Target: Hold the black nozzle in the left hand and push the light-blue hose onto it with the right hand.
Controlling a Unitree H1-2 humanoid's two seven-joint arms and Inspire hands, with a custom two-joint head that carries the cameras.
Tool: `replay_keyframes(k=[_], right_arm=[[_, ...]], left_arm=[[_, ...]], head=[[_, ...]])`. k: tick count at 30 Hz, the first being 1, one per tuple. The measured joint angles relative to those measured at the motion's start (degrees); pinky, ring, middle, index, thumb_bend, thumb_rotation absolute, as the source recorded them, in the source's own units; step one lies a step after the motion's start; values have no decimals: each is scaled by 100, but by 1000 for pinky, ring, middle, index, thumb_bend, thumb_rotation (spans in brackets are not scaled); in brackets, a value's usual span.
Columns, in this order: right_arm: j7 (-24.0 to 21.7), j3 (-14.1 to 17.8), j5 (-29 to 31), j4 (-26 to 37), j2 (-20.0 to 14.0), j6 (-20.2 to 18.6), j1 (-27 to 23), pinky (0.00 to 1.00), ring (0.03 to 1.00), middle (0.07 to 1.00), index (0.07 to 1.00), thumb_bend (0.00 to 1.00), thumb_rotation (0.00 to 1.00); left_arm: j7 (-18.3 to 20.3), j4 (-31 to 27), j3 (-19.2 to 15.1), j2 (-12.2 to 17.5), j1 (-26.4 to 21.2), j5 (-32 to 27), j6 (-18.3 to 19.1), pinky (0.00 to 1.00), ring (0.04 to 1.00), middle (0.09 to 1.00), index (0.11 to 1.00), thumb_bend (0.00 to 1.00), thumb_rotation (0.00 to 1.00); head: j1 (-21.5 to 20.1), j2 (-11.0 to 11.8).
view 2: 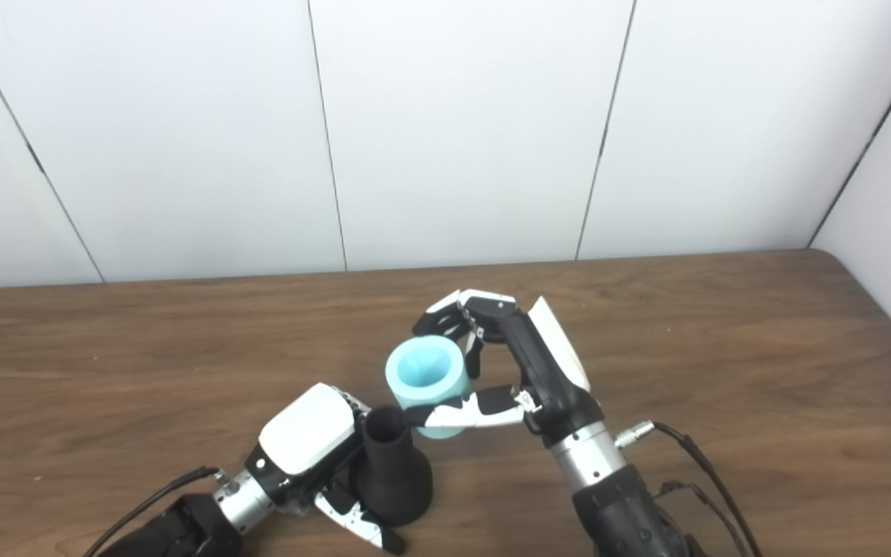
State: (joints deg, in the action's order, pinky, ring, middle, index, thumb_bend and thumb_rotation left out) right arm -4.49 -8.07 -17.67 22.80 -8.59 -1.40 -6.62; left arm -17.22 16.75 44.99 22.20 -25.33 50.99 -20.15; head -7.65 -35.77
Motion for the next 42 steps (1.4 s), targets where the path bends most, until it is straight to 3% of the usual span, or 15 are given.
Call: replay_keyframes(k=[3,6,9,10,11,16,32,36,42], right_arm=[[18,25,-86,-28,10,2,5,119,443,469,508,518,0],[22,40,-168,-44,9,6,5,128,443,469,509,518,0],[22,53,-219,-89,9,6,5,130,443,470,507,518,0],[22,63,-240,-90,9,6,5,120,314,469,507,521,0],[23,76,-272,-90,9,6,5,114,248,467,509,523,0],[55,104,-506,-90,10,6,5,104,175,458,518,523,0],[189,350,-192,86,172,18,-115,167,239,464,514,522,0],[202,384,-156,125,184,47,-183,142,214,460,517,522,0],[201,383,-51,273,284,51,-170,254,330,463,513,521,0]], left_arm=[[0,-3,0,5,2,0,-3,227,242,404,497,516,0],[5,-18,-4,13,3,-1,-3,266,285,397,508,513,0],[17,-59,-9,26,20,-1,-1,251,269,390,506,514,0],[22,-70,-10,30,27,-1,-1,248,265,389,505,514,0],[26,-78,-10,31,29,0,0,251,269,390,506,514,0],[37,-92,-13,36,42,0,0,244,261,389,501,515,0],[49,-93,-5,38,43,4,-3,258,279,394,506,515,0],[49,-91,-2,38,45,4,-4,244,263,390,502,515,0],[49,-85,2,37,44,4,-10,235,252,388,502,515,0]], head=[[-44,0],[-70,0],[-88,0],[-97,0],[-105,0],[-132,9],[-150,53],[-132,53],[-132,70]])
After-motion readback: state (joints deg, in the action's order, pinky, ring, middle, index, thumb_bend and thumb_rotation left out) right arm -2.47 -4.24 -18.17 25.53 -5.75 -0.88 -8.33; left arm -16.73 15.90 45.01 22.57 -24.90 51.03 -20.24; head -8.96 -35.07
